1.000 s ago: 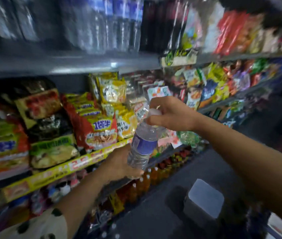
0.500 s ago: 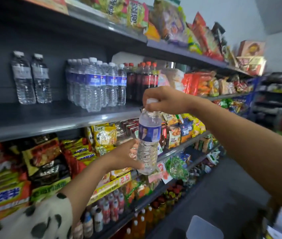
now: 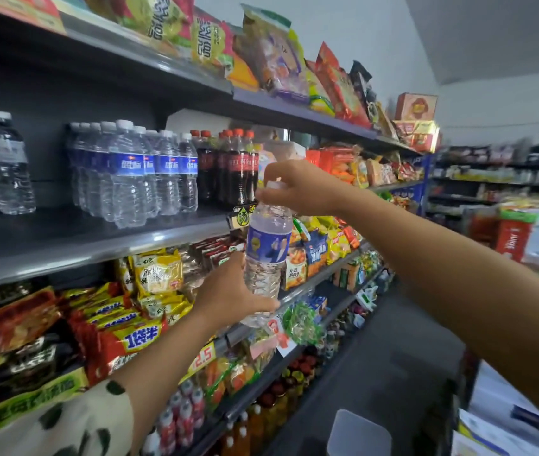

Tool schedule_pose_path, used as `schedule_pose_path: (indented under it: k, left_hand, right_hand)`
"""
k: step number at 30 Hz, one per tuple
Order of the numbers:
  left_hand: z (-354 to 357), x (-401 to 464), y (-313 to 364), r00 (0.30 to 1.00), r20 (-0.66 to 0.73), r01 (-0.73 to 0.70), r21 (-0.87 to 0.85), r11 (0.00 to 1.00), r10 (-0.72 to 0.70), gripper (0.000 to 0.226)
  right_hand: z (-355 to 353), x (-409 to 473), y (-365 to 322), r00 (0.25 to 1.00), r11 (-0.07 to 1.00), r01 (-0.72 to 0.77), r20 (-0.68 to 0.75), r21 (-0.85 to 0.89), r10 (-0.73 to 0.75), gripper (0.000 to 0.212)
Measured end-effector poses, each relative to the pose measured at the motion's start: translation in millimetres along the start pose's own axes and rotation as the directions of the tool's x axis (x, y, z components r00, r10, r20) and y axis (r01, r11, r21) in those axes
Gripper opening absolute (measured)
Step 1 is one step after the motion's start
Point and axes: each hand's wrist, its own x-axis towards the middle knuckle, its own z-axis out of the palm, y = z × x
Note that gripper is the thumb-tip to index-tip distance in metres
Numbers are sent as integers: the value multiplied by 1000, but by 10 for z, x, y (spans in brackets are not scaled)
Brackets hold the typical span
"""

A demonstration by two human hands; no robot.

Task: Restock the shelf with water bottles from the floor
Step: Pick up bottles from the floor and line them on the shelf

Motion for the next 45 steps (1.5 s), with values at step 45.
schedule_pose_path:
  k: [45]
  left_hand:
    - [-1430, 1741, -1316, 638, -768, 460, 328, 825, -50, 51]
  right_hand:
    - [1317, 3808, 498, 786, 754, 618, -196, 223, -586, 15]
